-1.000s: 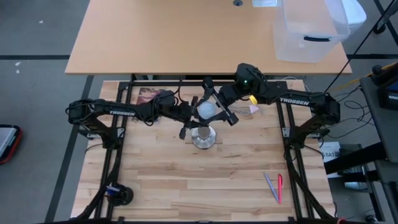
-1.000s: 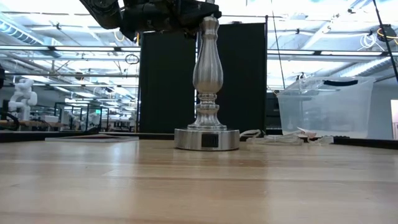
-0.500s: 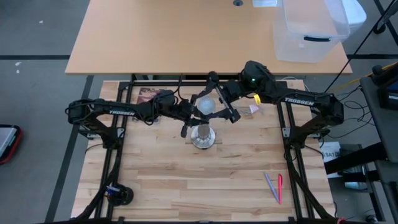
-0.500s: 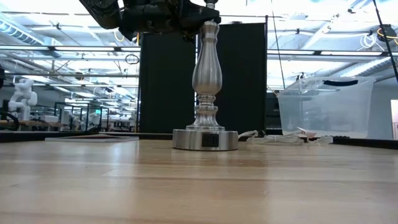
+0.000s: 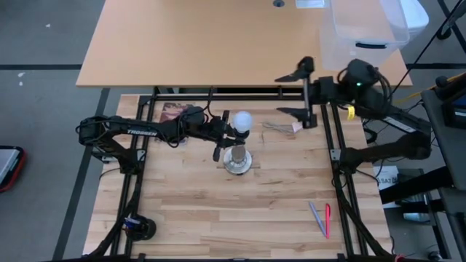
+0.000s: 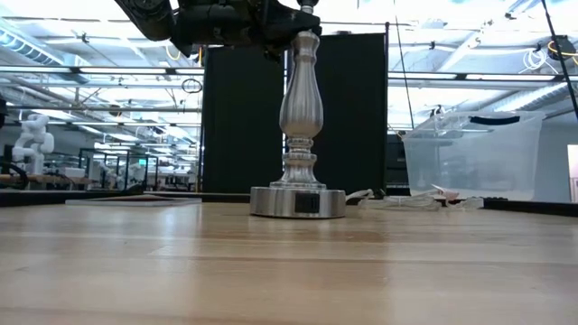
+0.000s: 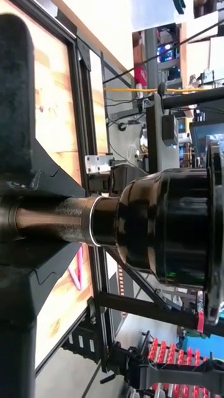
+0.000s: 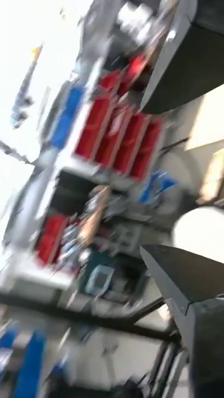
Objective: Screw lightbulb
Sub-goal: Remove the lightbulb from the lamp
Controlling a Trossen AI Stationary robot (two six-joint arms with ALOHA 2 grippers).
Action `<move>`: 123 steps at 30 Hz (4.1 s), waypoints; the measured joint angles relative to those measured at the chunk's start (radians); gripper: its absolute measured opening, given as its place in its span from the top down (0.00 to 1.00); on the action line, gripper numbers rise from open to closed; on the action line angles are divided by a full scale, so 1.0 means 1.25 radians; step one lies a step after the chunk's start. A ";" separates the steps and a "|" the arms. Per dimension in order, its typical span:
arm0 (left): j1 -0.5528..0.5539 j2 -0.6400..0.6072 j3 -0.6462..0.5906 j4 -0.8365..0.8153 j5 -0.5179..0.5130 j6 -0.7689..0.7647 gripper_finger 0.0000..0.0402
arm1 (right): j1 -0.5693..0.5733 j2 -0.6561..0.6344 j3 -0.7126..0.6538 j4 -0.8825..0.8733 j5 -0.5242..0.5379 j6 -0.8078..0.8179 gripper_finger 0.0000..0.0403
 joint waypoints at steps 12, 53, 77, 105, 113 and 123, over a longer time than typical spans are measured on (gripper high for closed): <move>0.000 0.001 0.000 0.014 -0.024 -0.005 0.82 | -0.009 -0.071 -0.037 -0.249 0.124 -0.008 0.12; -0.002 0.001 0.001 0.026 -0.319 -0.033 0.82 | 0.136 0.131 -0.429 0.690 0.355 0.181 0.12; -0.002 0.000 0.001 0.023 -0.517 -0.034 0.82 | 0.190 0.356 -0.163 0.586 0.718 0.081 0.12; 0.000 0.000 0.000 0.008 -0.516 -0.020 0.82 | 0.208 0.351 -0.155 0.572 0.774 0.002 0.35; 0.002 0.000 0.000 -0.002 -0.418 -0.001 0.82 | 0.207 0.322 -0.155 0.490 0.698 0.020 0.35; 0.010 0.000 0.002 -0.002 -0.271 0.021 0.82 | 0.208 0.256 -0.156 0.367 0.568 0.042 0.35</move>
